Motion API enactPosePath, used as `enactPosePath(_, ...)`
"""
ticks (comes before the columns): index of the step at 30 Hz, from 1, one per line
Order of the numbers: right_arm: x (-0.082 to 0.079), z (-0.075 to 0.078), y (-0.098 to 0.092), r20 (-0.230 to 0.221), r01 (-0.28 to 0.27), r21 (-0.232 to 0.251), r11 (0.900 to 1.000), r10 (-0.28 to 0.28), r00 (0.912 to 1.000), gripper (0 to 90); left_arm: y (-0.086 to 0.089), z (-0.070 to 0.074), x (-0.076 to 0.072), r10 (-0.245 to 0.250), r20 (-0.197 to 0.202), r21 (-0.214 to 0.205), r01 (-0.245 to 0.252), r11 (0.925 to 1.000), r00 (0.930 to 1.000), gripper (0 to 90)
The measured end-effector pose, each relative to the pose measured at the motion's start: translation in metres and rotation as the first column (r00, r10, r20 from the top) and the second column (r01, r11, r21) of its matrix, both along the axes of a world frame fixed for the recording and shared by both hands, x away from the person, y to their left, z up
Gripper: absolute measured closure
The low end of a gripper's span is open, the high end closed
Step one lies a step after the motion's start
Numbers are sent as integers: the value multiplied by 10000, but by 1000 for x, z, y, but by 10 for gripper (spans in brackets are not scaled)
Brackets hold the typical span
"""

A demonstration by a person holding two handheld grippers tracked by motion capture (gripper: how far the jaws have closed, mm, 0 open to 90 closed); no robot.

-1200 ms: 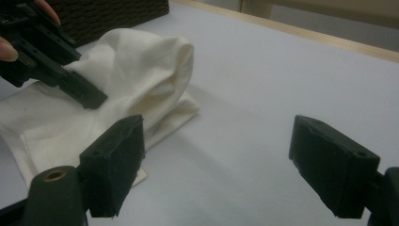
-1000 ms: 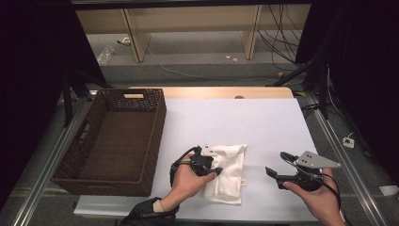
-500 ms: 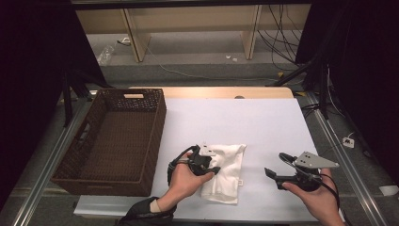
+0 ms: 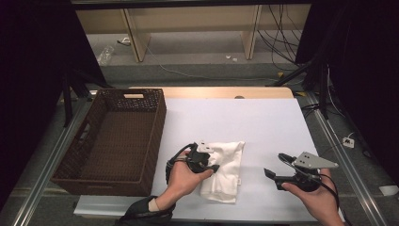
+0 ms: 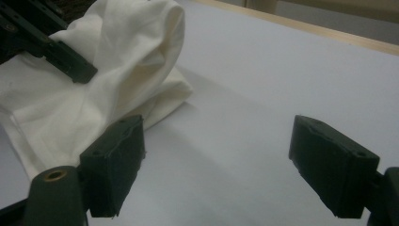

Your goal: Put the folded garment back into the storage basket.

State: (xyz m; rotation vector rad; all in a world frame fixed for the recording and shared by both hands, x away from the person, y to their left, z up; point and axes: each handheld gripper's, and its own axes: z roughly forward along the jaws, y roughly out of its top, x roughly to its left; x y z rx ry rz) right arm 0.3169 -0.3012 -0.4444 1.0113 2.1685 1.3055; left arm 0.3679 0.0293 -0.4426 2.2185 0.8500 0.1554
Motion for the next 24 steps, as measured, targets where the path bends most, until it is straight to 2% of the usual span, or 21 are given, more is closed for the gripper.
enactPosePath(9, 0, 0, 0, -39, -9, -37, 10000, 9, 10000, 196, 6, 8, 2, 147, 112, 26, -147, 9999, 9998, 742)
enactPosePath(17, 0, 0, 0, 29, 25, 156, 9999, -25, 10000, 196, 8, 10, 2, 163, 68, -45, -163, 9999, 9998, 743)
enactPosePath(24, 0, 0, -1, 35, 25, 111, 9999, -26, 10000, 196, 12, 14, 1, 398, 614, -355, -376, 9987, 9973, 743)
